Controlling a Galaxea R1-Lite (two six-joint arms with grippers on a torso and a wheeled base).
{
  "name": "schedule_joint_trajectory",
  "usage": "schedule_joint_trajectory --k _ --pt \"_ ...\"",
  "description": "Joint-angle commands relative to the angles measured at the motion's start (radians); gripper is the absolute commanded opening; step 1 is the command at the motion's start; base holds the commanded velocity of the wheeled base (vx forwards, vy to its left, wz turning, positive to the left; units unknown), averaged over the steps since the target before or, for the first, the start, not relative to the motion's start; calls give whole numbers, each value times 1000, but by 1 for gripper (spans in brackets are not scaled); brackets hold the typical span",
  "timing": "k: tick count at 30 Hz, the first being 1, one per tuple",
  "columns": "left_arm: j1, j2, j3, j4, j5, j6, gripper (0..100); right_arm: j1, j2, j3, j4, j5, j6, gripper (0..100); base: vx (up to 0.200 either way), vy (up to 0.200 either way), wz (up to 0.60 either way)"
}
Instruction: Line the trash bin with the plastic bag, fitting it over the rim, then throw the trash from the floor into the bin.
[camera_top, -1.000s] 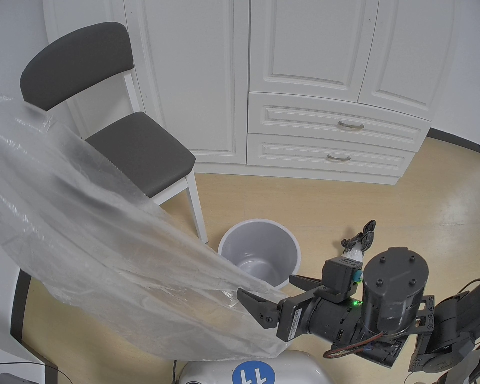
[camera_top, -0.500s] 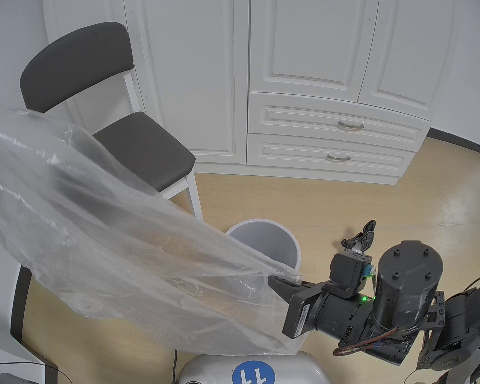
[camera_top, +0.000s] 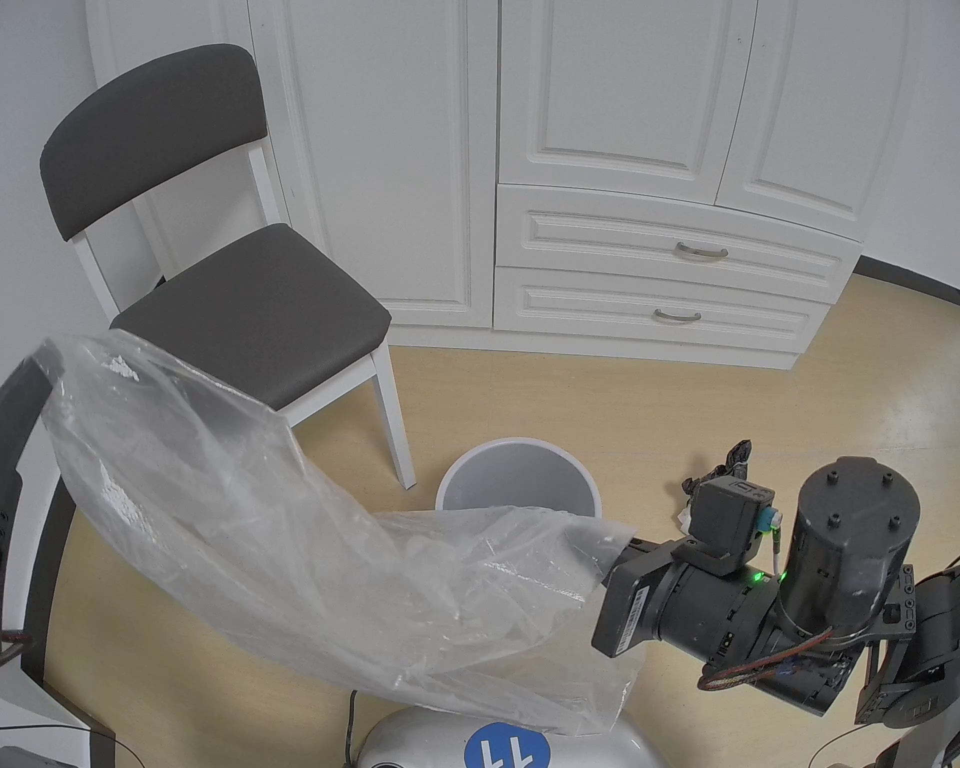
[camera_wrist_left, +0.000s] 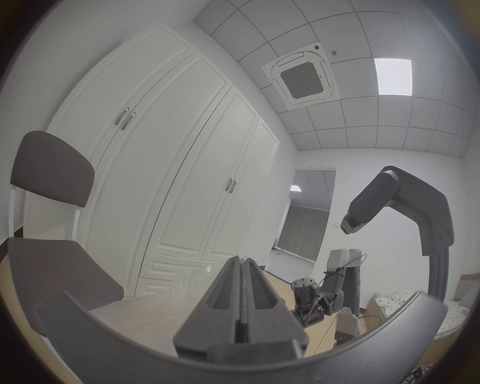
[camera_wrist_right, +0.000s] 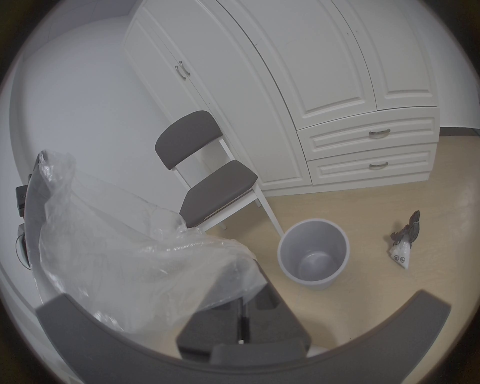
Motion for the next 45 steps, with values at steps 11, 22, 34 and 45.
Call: schedule_joint_trajectory --k 11,22,34,45 --pt "5 24 5 138 3 0 0 -27 -43 91 -17 -84 -206 0 0 0 0" --pt "33 116 41 212 5 0 0 -78 -89 101 -19 -119 -276 0 0 0 0" --pt "76 179 64 215 3 3 0 -76 -155 105 -33 -142 -306 0 0 0 0" --pt "126 275 65 218 60 37 0 -78 -159 137 -33 -130 -341 0 0 0 0"
